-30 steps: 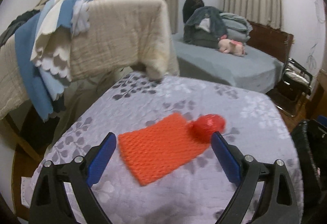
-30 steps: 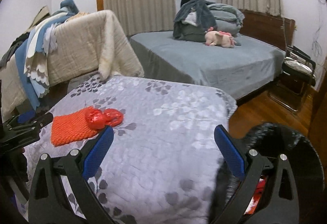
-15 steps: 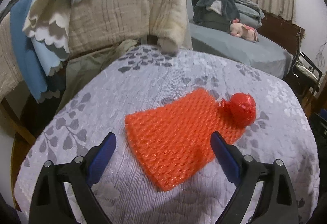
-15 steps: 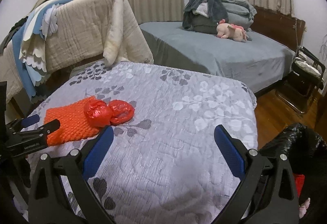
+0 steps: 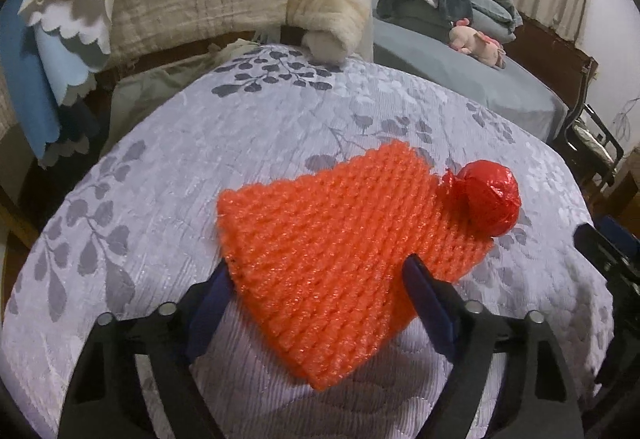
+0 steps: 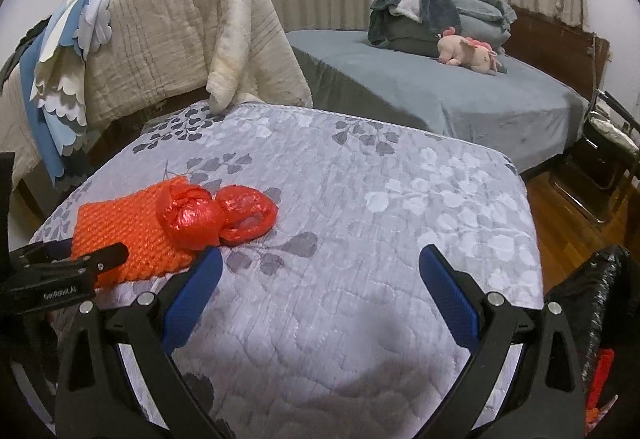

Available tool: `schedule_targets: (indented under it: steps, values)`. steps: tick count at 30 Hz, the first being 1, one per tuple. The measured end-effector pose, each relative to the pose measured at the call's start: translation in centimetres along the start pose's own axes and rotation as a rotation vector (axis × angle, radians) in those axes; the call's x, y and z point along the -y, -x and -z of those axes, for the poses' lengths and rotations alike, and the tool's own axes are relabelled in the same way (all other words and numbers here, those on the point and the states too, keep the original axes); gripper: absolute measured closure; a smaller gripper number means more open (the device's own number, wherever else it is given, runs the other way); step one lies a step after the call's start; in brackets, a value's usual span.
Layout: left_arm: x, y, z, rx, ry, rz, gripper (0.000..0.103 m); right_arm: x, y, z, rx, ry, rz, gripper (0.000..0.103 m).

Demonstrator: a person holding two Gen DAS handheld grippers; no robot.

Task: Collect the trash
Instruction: 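Grasp the orange foam net with the left gripper while the right gripper grasps the red plastic bag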

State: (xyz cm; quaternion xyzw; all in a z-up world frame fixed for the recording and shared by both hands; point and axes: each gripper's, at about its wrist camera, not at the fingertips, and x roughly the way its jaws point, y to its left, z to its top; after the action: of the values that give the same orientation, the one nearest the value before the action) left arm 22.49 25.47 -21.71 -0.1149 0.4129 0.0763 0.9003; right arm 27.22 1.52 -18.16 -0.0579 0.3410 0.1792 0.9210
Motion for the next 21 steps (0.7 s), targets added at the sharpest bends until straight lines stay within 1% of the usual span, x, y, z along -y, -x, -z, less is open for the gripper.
schedule_targets:
  steps: [2,4,5,7,8,10,12,14,17,21]
  values:
    - [0.1,0.0,0.0,0.002,-0.004,0.005,0.030,-0.3,-0.3,-0.3,0.003,0.002,-0.007,0.007]
    - [0.0,0.1,0.0,0.007,-0.001,0.013,0.037,-0.6,-0.5,-0.5,0.007,0.004,-0.015,0.007]
    - [0.0,0.2,0.0,0.009,-0.001,0.020,0.042,-0.8,-0.5,-0.7,0.010,0.003,-0.021,0.007]
    - [0.2,0.1,0.0,0.009,-0.008,0.030,0.047,-1.2,-0.7,-1.1,0.014,0.001,-0.033,0.007]
    - [0.2,0.1,0.0,0.009,-0.011,0.043,0.054,-1.5,-0.9,-1.3,0.014,0.001,-0.040,0.007]
    - [0.4,0.2,-0.1,0.009,-0.020,0.063,0.063,-2.1,-1.2,-1.7,0.015,0.007,-0.055,0.007]
    - [0.7,0.2,-0.1,0.010,-0.032,0.086,0.076,-2.8,-1.5,-1.9,0.016,0.018,-0.066,0.007]
    - [0.8,0.2,-0.2,0.010,-0.038,0.116,0.086,-3.5,-1.8,-2.2,0.017,0.027,-0.078,0.007]
    - [0.8,0.4,-0.3,0.021,-0.032,0.122,0.088,-4.3,-2.3,-2.5,0.010,0.039,-0.091,0.007]
    - [-0.2,0.2,-0.8,0.021,0.011,0.134,0.088,-5.1,-3.3,-2.7,-0.006,0.056,-0.106,0.007]
